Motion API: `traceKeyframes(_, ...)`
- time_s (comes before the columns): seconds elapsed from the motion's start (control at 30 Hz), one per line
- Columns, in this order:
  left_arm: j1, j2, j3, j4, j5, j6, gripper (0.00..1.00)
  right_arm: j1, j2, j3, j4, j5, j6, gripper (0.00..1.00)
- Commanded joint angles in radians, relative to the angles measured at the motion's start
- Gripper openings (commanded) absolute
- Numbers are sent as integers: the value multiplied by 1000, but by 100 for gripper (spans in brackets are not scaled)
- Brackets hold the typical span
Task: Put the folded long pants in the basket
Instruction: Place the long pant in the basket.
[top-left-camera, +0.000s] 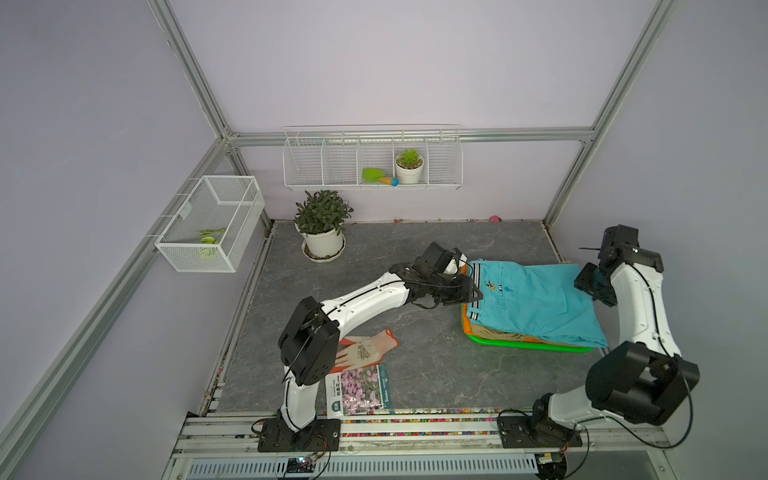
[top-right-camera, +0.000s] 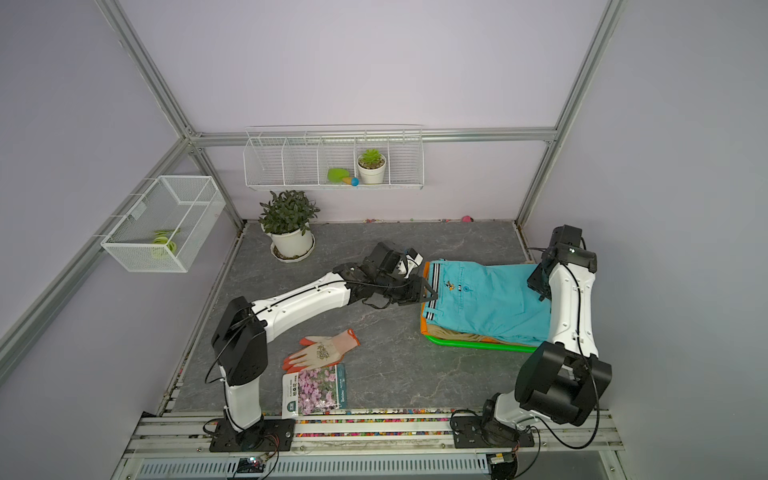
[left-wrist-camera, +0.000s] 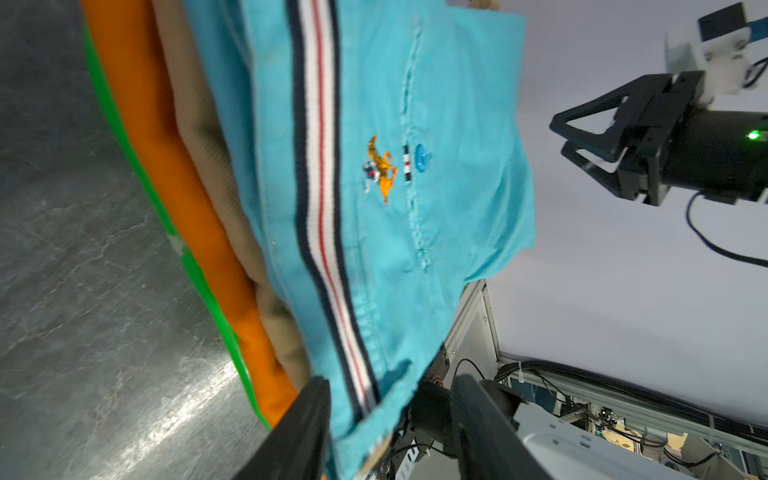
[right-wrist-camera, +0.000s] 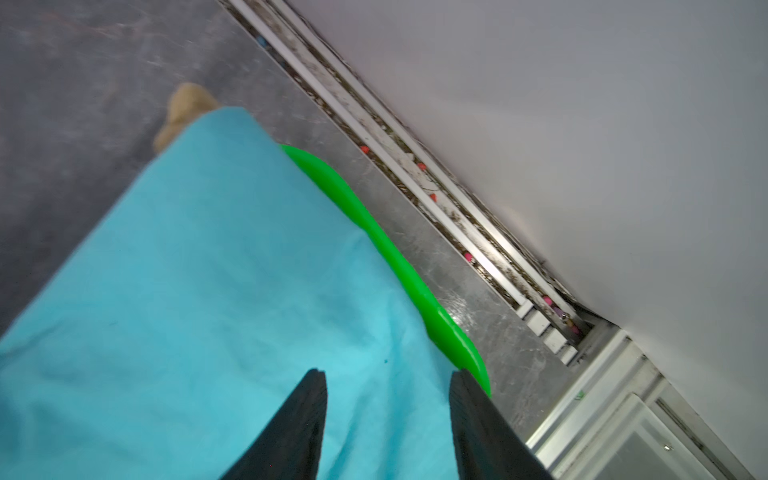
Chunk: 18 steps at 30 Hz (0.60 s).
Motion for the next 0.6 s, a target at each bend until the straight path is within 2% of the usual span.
traceKeyframes(0.0,13,-76,-9,-16,-13,38,51,16,-20,23,32,-85,-19,53)
traceKeyframes(0.1,33,-94,-28,3,15,56,48,21,18,32,84,-175,-22,43)
traceKeyframes(0.23,49,-54,19,41,121,76,36,27,104,64,117,-214,29,31)
traceKeyframes(0.33,49,26,93,42,185,78,3,28,177,85,131,-192,53,27)
traceKeyframes(0.47,25,115,127,74,222,45,0,27,292,148,120,-134,90,27)
traceKeyframes(0.57,-2,155,127,52,194,58,0,26,366,191,117,-72,119,26)
